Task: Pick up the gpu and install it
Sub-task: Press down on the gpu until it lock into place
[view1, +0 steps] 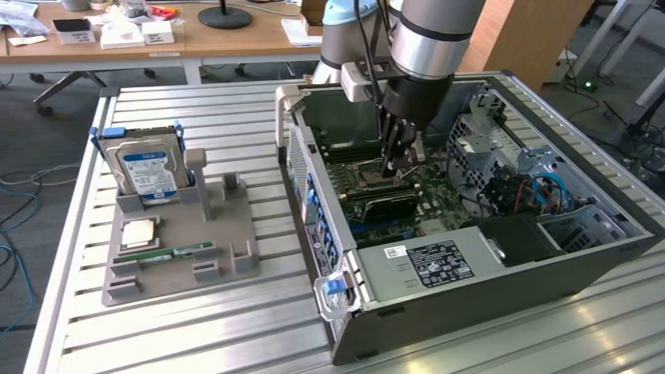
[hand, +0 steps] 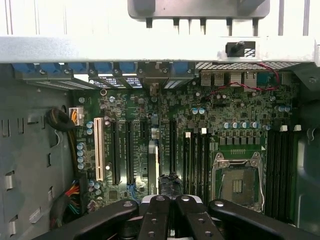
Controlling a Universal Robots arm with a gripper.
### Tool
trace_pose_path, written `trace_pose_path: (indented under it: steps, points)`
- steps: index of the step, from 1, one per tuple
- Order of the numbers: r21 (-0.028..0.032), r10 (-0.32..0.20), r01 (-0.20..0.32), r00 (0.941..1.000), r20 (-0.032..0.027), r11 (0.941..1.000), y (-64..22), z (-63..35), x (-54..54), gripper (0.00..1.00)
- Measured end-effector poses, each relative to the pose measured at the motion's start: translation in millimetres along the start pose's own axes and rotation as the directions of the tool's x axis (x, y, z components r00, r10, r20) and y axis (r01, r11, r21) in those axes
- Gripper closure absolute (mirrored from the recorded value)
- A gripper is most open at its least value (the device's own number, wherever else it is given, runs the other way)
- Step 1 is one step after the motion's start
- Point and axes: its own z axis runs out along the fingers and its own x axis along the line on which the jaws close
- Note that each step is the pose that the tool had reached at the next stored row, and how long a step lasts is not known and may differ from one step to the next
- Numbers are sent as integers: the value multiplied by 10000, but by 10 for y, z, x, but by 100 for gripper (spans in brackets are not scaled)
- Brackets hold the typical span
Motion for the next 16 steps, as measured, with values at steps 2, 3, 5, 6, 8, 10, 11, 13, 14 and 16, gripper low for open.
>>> trace_pose_path:
  steps: [2,3,5,6,8,10,11,13,14,16]
  points:
    - [2,1,-1,10000,4,10000,0,2,-2,90]
    - [2,2,-2,10000,4,10000,0,4,-5,90]
    - [0,2,-2,10000,0,10000,1,6,-16,90]
    - [1,1,-1,10000,2,10000,1,10,-20,90]
    - [1,-2,2,10000,-1,10000,0,26,-20,90]
    - [1,1,-1,10000,-3,10000,2,54,-20,90]
    - [2,3,-3,10000,-4,10000,2,72,-20,90]
    - [4,5,-5,10000,-3,10000,3,109,-21,90]
    - [5,5,-5,10000,-4,10000,3,128,-20,90]
    - [8,8,-8,10000,-2,10000,3,164,-19,90]
